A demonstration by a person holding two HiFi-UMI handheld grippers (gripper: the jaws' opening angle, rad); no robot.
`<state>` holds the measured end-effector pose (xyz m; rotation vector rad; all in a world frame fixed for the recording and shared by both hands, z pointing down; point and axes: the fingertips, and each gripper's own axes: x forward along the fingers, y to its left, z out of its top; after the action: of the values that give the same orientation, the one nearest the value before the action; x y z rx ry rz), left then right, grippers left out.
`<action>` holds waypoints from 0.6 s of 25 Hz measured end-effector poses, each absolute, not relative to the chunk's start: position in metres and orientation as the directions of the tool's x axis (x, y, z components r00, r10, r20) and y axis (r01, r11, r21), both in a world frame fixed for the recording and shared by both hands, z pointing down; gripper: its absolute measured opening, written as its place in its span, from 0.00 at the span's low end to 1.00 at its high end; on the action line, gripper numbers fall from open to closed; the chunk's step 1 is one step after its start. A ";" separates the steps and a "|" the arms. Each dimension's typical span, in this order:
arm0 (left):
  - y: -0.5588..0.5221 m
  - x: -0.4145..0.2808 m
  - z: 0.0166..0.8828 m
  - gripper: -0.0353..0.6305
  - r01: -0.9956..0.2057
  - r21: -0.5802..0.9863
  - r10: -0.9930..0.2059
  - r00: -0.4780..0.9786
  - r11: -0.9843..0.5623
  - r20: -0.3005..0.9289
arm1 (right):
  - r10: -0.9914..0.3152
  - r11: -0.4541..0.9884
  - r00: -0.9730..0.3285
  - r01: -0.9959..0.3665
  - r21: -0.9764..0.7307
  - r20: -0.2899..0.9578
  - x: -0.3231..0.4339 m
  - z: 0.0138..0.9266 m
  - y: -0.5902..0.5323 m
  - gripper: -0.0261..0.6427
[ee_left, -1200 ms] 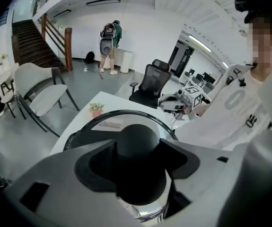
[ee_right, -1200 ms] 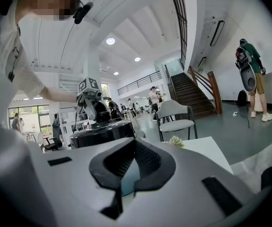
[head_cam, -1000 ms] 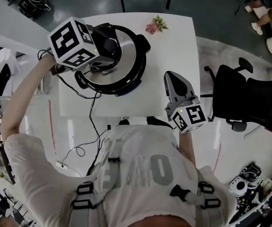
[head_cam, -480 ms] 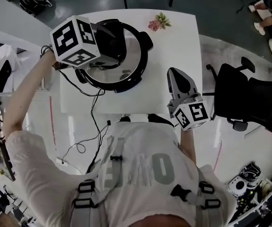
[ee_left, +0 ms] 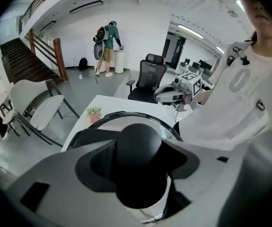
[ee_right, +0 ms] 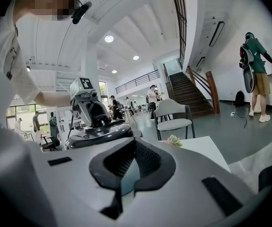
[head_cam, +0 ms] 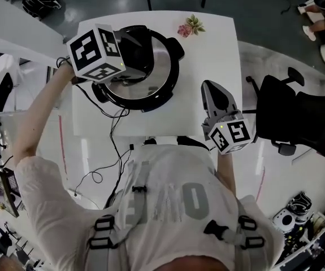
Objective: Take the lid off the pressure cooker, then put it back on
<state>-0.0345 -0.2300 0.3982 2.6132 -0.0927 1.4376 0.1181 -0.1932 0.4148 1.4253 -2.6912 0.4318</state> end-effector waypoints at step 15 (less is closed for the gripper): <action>-0.228 -0.035 0.398 0.48 -0.134 0.101 0.015 0.529 -0.986 0.848 | -0.781 0.563 -0.596 -0.801 -0.203 0.188 0.103 0.411 -0.184 0.05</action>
<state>-0.0352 -0.2276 0.3983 2.6098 -0.1029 1.4503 0.1026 -0.1835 0.4109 1.3734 -2.7089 0.4113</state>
